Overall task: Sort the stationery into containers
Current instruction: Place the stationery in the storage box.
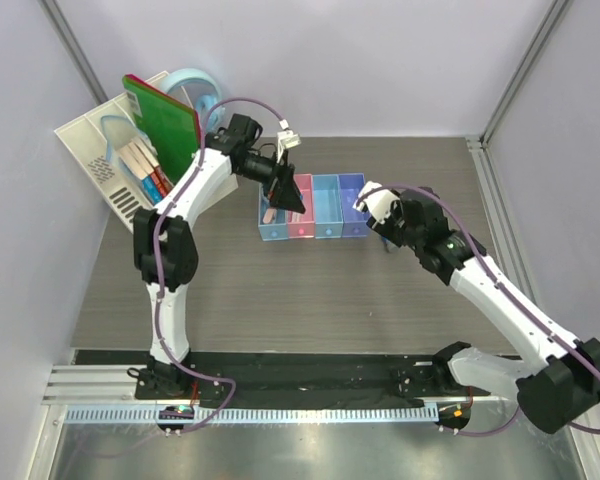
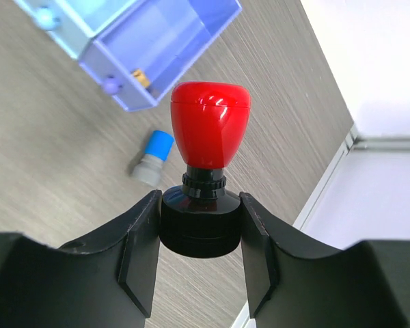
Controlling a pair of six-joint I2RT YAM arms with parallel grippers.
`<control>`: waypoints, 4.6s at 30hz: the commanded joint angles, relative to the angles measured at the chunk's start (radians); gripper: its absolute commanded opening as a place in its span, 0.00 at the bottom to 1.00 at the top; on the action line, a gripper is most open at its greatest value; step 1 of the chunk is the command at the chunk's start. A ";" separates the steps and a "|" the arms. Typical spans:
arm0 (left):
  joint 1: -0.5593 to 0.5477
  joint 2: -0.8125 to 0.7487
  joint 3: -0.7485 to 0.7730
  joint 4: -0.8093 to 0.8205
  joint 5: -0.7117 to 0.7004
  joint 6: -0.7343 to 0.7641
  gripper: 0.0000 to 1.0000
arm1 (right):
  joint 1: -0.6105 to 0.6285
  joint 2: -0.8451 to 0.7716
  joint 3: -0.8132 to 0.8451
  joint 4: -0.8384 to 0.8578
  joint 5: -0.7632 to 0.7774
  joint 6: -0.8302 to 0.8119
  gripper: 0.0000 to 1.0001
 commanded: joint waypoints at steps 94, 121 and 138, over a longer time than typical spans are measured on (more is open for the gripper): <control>-0.133 0.117 0.181 -0.202 0.356 0.054 0.00 | 0.314 0.247 0.200 0.161 0.064 -0.061 0.63; -0.120 0.296 0.543 -0.004 -0.473 -0.106 0.00 | 0.169 0.041 0.124 0.282 0.176 0.031 1.00; -0.219 0.384 0.506 -0.029 -0.761 0.115 0.00 | 0.097 -0.017 -0.043 0.340 0.189 0.002 1.00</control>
